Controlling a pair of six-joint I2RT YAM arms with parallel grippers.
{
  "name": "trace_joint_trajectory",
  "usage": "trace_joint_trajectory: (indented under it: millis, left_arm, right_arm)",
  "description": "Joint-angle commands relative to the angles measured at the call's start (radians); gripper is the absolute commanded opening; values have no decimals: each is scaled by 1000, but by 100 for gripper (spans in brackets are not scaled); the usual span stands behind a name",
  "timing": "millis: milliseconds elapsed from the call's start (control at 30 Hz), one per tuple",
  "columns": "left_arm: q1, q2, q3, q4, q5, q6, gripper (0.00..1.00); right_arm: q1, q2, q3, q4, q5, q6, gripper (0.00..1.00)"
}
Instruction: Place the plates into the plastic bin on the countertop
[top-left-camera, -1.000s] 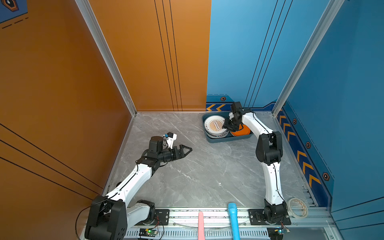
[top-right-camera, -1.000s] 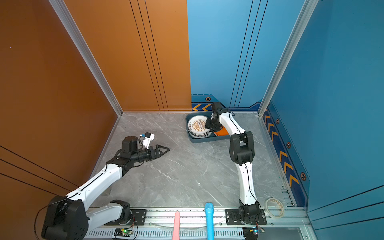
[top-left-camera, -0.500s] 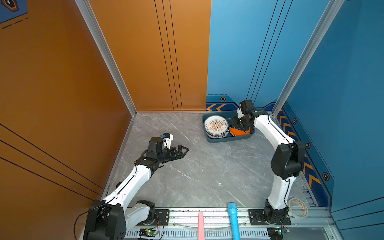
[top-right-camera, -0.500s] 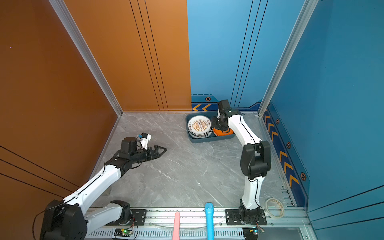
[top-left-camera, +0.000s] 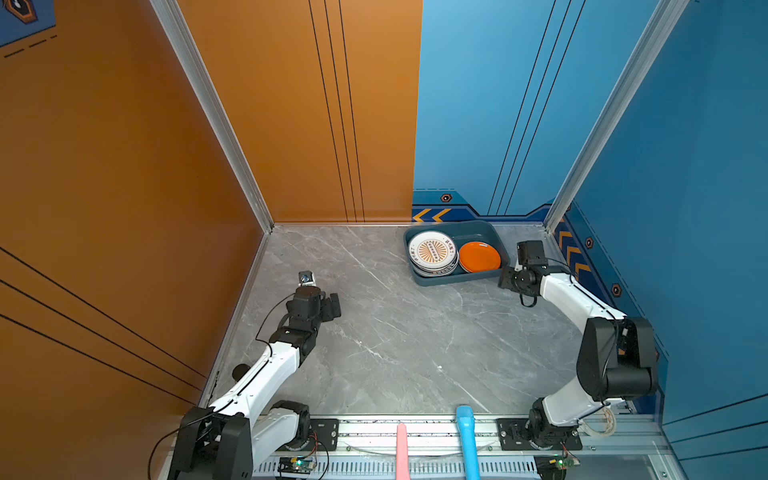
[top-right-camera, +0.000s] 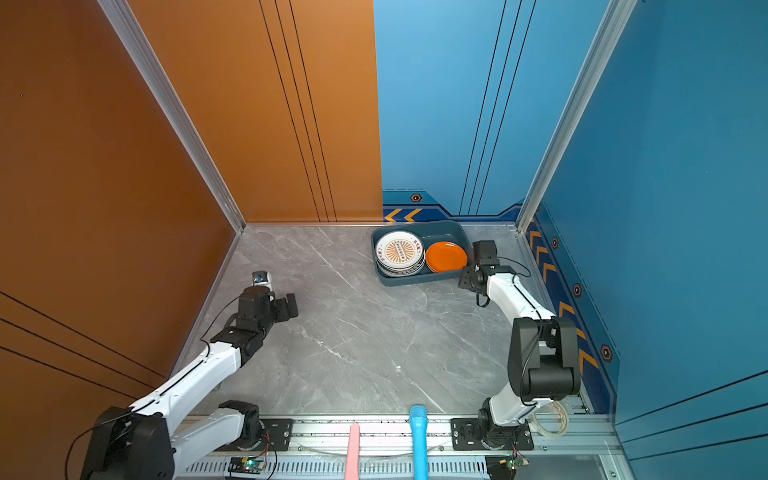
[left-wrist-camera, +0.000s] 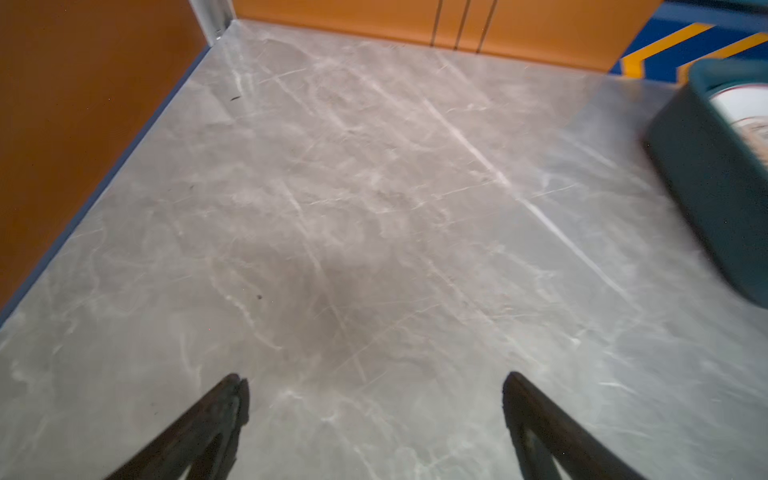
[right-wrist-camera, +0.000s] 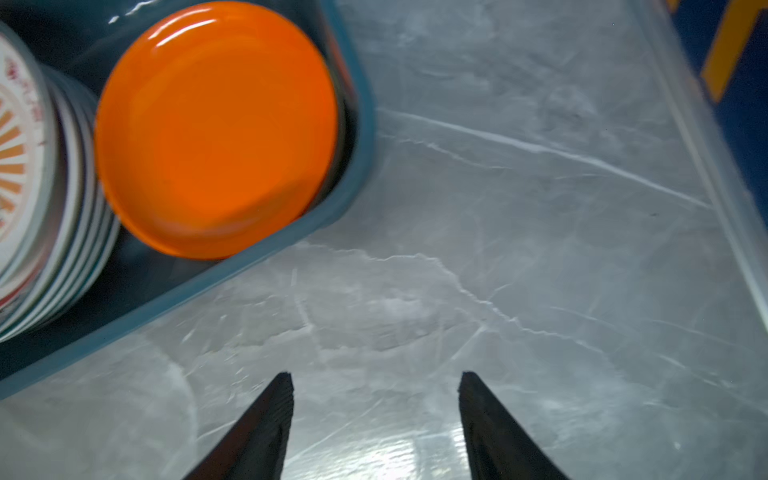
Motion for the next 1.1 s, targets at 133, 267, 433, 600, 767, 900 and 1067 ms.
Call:
trace_joint_trajectory:
  millis: [133,267,433,600,767,900,1067]
  left_arm:
    - [110,58,-110,414,5,70,98]
    - [124,169,-161,610,59,127,98]
    - [130,243,-147,668,91,163,98]
    - [148,251,-143,674,126,170,98]
    - [149,421,-201,979,149,204,98]
    - [90,470,-168,960,145,277,98]
    - [64,476,-149,938,24,268,98]
  right_arm:
    - [-5,-145,-350,599,105,-120,68]
    - [-12,-207,-457,735,139,-125,68]
    - [-38,-252,-574,875,90,-117,69]
    - [-53,-243,-671,1034,6,-124,69]
    - [-44,-164,-675,1144,46,-150,69]
    - [-19,-88,-744,1335,75,-168,80]
    - [17,-53,-675,1235,148,-189,100]
